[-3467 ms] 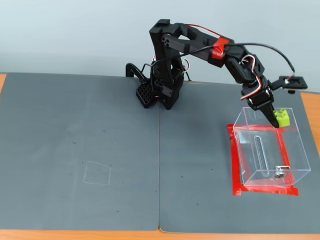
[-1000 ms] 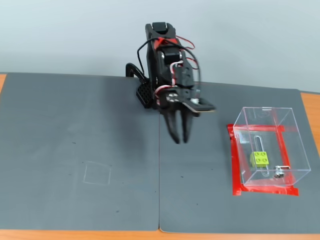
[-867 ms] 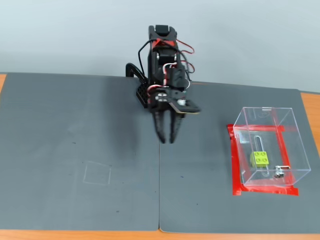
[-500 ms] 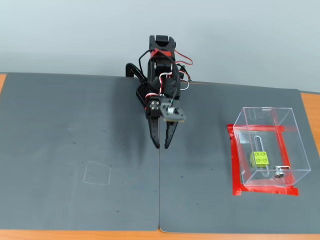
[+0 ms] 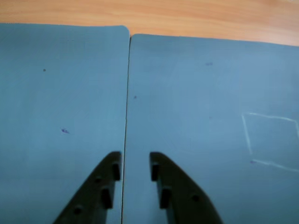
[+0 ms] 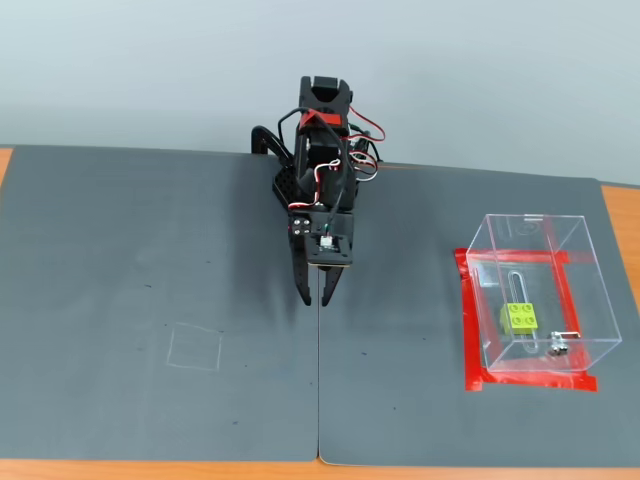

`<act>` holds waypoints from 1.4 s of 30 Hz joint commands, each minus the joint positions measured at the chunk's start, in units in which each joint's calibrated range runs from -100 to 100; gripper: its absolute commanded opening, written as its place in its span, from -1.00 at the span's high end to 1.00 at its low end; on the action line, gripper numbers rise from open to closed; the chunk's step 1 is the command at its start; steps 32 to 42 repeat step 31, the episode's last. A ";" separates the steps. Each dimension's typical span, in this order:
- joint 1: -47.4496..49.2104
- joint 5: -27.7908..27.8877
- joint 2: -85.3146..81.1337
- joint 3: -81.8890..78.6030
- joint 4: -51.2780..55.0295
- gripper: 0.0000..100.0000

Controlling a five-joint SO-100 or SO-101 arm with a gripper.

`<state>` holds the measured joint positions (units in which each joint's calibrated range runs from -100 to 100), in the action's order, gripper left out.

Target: Pick the green lego block and place it into the transparent box

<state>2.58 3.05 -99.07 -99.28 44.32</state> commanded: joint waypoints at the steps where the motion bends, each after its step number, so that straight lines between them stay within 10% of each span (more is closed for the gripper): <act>1: -0.08 -2.04 -0.60 -0.45 2.99 0.86; 42: -1.35 -3.44 -0.34 -0.36 7.24 0.86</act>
